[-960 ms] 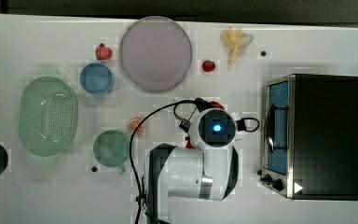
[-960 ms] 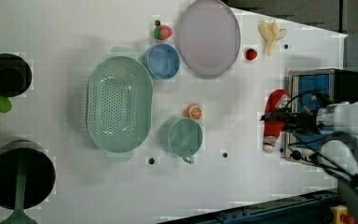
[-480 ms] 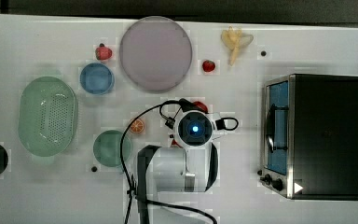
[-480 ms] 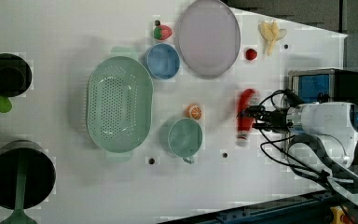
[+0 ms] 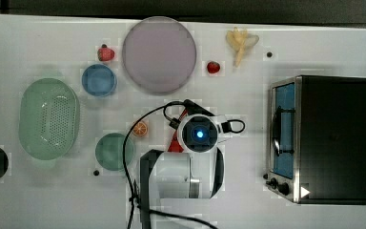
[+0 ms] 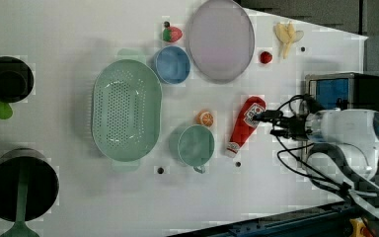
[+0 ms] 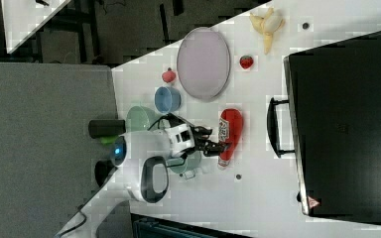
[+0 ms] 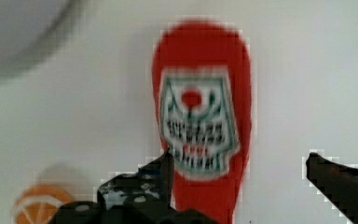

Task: Pick ketchup from plate and place it on table.

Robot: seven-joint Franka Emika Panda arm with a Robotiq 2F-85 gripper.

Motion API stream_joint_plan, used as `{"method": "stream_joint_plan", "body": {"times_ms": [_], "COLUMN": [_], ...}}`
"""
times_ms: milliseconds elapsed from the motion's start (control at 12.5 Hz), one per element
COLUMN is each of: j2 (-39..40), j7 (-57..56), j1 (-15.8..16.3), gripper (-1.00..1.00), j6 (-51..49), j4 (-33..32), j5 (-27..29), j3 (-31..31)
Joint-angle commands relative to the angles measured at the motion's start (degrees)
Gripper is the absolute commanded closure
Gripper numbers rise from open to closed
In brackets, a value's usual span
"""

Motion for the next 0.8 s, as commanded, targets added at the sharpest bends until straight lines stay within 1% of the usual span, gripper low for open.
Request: {"method": "stream_joint_plan", "body": {"times_ms": [80, 400, 560, 800], "j2": [-8.3, -14.0, -14.8, -14.9], "j7": [4.7, 11.8, 15.1, 15.4], "j1": [-0.1, -0.2, -0.1, -0.1], "gripper": [-1.0, -1.0, -1.0, -1.0], "j6": [-4.3, -23.2, -32.0, -42.1], "j4": [5.5, 15.7, 21.8, 30.4], "j5": [0.3, 0.3, 0.3, 0.3], "j3": [-0.3, -0.3, -0.2, -0.2]}}
